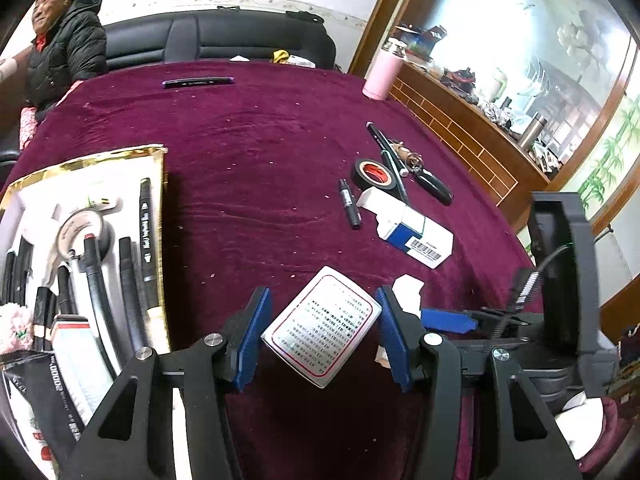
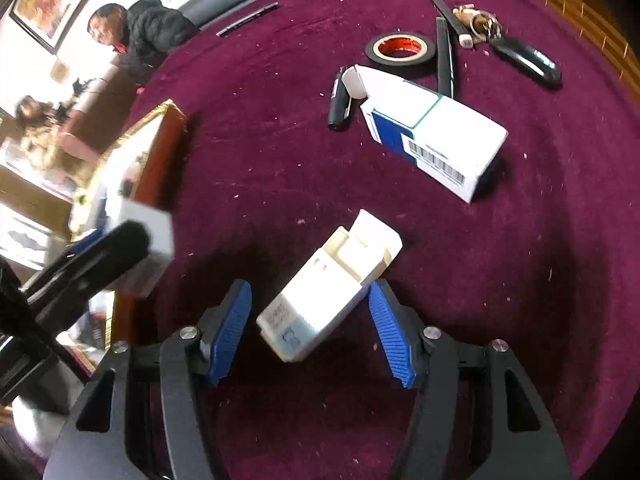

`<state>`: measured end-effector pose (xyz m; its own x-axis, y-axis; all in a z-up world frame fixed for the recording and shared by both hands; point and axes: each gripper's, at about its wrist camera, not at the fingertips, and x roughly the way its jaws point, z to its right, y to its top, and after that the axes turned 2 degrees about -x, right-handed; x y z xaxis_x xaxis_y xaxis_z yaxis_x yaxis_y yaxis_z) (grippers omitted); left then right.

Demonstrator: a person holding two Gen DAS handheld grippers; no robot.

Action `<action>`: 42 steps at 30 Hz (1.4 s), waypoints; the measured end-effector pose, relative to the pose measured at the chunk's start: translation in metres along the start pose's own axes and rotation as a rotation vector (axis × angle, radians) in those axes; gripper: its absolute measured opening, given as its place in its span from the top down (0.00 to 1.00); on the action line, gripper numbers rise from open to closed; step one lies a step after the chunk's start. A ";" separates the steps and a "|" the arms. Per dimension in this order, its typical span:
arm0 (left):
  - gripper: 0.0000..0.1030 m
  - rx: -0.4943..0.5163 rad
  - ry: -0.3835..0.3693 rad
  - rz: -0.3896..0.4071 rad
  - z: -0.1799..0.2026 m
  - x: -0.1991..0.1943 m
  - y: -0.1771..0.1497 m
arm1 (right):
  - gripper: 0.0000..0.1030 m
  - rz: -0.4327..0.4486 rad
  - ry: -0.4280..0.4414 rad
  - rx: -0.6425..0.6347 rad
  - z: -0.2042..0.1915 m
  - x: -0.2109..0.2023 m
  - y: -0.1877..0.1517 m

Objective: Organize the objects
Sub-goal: 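Grasp a white label box with left gripper while right grasps a small white box, then lower both small boxes into the gold-rimmed box and open both grippers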

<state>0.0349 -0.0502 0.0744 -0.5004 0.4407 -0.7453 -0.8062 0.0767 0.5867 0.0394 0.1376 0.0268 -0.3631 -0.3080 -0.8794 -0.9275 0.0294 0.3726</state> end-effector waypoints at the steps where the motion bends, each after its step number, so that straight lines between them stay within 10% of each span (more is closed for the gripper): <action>1: 0.54 -0.005 0.001 0.005 -0.002 -0.001 -0.001 | 0.40 0.005 -0.038 -0.019 -0.006 0.001 0.001; 4: 0.54 -0.019 -0.002 0.012 -0.005 -0.004 -0.003 | 0.41 0.029 -0.168 -0.114 -0.026 0.009 -0.001; 9: 0.54 -0.042 -0.001 0.025 -0.013 -0.012 -0.010 | 0.73 0.066 -0.264 -0.187 -0.028 0.006 -0.006; 27: 0.54 -0.152 0.119 0.177 -0.072 -0.109 -0.017 | 0.72 0.097 0.082 -0.256 -0.088 -0.046 0.014; 42: 0.54 -0.254 0.303 0.173 -0.183 -0.108 0.013 | 0.72 -0.012 0.266 -0.289 -0.185 0.009 0.057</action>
<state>0.0214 -0.2603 0.1047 -0.6743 0.1419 -0.7247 -0.7356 -0.2148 0.6424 -0.0003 -0.0396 0.0952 -0.2818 -0.5432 -0.7909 -0.8544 -0.2329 0.4644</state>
